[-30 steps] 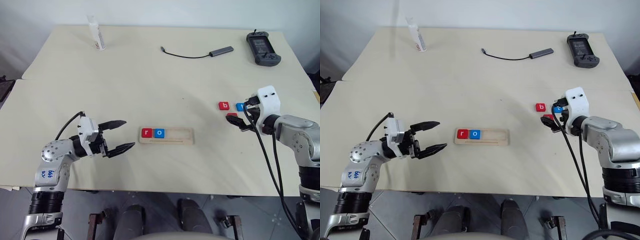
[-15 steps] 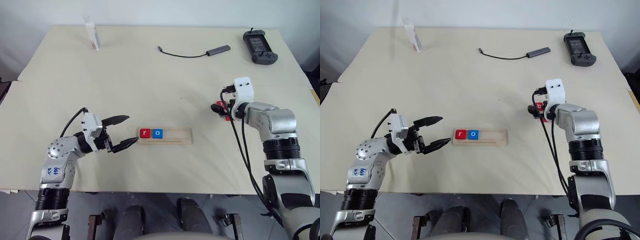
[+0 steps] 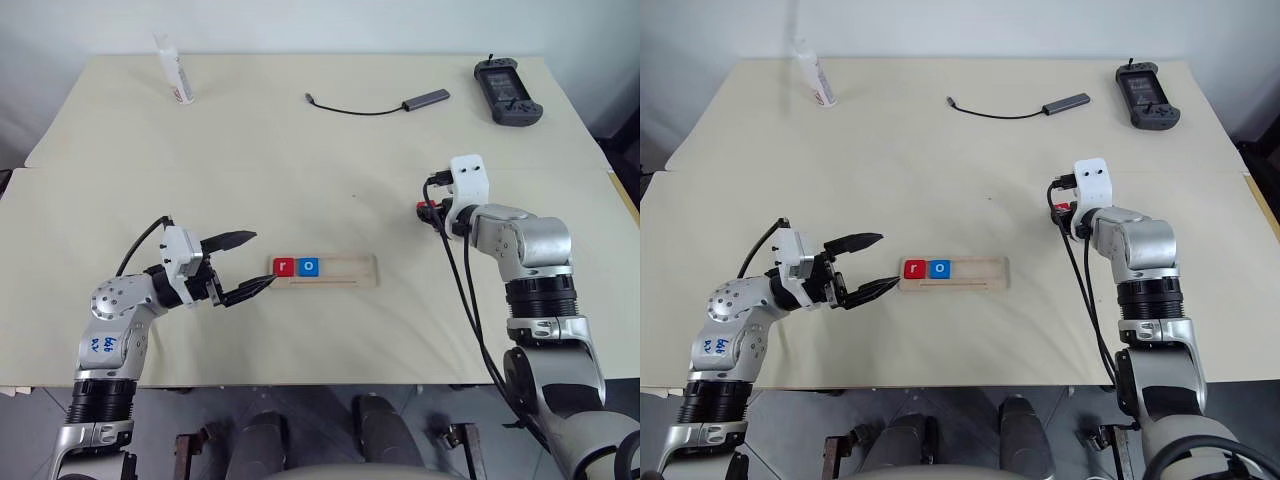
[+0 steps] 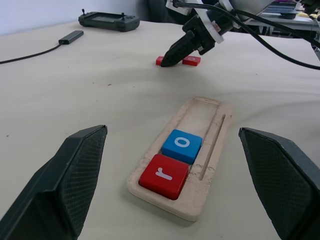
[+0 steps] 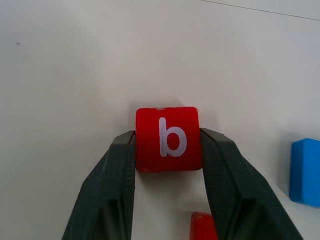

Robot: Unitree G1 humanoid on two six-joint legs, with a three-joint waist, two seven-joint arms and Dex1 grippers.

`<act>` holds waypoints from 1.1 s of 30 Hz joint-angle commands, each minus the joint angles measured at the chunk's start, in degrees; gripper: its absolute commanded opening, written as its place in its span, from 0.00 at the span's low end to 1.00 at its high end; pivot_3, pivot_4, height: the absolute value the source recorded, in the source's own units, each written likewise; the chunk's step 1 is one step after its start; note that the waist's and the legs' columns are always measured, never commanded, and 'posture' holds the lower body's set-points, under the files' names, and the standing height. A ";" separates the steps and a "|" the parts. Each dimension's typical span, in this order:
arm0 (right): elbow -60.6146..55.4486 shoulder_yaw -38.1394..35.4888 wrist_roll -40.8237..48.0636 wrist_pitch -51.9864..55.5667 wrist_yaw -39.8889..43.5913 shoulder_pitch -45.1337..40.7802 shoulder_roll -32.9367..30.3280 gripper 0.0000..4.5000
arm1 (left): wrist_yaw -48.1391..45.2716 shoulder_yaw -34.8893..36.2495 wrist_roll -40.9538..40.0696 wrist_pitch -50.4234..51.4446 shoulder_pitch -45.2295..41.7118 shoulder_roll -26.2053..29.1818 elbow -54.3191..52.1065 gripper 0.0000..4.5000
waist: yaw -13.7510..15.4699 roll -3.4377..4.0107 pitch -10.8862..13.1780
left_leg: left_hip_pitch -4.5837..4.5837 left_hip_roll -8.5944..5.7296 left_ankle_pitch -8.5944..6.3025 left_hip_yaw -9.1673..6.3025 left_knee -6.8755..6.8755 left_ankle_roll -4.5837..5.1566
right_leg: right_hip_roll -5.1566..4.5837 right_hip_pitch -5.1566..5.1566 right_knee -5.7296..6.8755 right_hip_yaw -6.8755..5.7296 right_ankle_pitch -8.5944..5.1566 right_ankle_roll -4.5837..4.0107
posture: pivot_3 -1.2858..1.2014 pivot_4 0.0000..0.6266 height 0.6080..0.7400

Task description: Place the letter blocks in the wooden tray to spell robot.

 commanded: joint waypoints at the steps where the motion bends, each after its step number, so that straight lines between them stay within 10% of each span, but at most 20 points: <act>1: -2.14 -1.66 -0.39 0.41 -0.36 0.30 -0.42 0.33 | -0.20 -0.31 -0.35 -0.74 -1.08 0.08 -1.38 1.00 | -0.01 0.00 0.00 | 0.00 0.00 0.00 0.00 0.00 0.00 | 0.00 0.00 0.00 0.00 0.00 0.00 | 0.52 0.24 1.00; 17: -55.64 -16.27 2.09 35.85 -7.34 21.44 5.50 0.33 | -6.20 -5.02 -1.47 0.48 -3.60 -0.72 1.03 1.00 | 1.23 0.01 -0.01 | -0.05 0.08 0.00 -0.10 -0.12 0.00 | 0.10 -0.04 -0.05 -0.05 0.00 -0.01 | 0.52 0.24 1.00; 27: -60.89 -14.31 -0.79 35.89 -13.49 27.63 16.15 0.33 | -8.67 -5.81 -1.24 1.28 -6.85 -1.10 2.93 1.00 | 1.56 0.02 0.00 | 0.07 -0.41 0.02 0.03 -0.11 0.01 | 0.02 -0.10 -0.07 0.19 0.01 0.02 | 0.52 0.24 1.00; 33: -59.27 -15.41 0.81 35.89 -9.86 25.51 12.62 0.77 | -8.80 -5.25 -1.15 1.16 -5.99 -0.63 2.29 1.00 | 1.59 0.02 0.00 | 0.06 -0.44 0.02 -0.02 -0.13 0.01 | -0.01 -0.09 -0.03 0.15 0.01 0.02 | 0.52 0.24 1.00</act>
